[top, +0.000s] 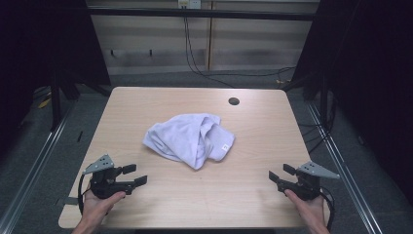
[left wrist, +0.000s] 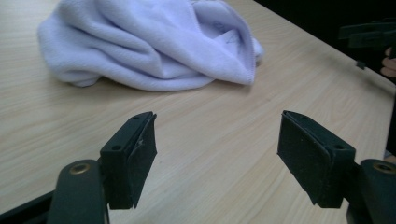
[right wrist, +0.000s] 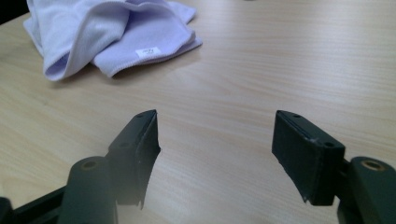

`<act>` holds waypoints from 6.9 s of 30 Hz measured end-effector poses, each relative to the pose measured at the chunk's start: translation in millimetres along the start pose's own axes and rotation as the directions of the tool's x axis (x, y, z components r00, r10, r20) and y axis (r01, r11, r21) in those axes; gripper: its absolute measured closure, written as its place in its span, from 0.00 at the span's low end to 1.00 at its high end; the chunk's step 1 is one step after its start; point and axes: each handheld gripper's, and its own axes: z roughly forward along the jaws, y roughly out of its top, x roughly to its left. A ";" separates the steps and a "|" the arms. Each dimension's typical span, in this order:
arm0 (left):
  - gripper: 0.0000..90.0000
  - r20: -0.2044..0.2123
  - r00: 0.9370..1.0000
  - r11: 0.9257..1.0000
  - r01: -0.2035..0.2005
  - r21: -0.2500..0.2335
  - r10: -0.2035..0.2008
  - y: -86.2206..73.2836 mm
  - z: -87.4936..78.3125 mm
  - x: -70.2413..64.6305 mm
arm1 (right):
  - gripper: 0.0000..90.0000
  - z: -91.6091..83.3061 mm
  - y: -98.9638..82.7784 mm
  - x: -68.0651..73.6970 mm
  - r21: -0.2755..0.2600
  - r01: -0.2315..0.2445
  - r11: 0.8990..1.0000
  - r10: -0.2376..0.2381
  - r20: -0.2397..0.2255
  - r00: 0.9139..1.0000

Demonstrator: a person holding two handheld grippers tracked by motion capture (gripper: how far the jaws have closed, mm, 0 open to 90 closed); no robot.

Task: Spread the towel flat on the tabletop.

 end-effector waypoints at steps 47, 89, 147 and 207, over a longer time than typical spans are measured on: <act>0.86 0.041 0.989 0.948 -0.147 0.281 0.141 25.5 116.6 -2.4 | 0.36 11.1 -2.8 30.7 0.151 0.099 0.984 -0.060 -0.238 0.969; 0.40 0.176 0.970 0.934 -0.214 0.286 0.168 36.6 137.8 -29.5 | 0.54 136.9 41.8 103.2 0.195 0.294 0.936 -0.177 -0.461 0.869; 0.91 -0.066 0.986 0.924 -0.166 -0.344 0.152 231.4 32.3 -6.5 | 0.93 55.3 266.1 -8.4 -0.166 -0.034 0.986 0.014 -0.118 0.993; 0.86 0.153 0.985 0.951 -0.118 0.286 0.076 4.1 96.2 -11.8 | 0.45 159.9 81.3 169.6 0.113 0.317 0.941 -0.198 -0.575 0.794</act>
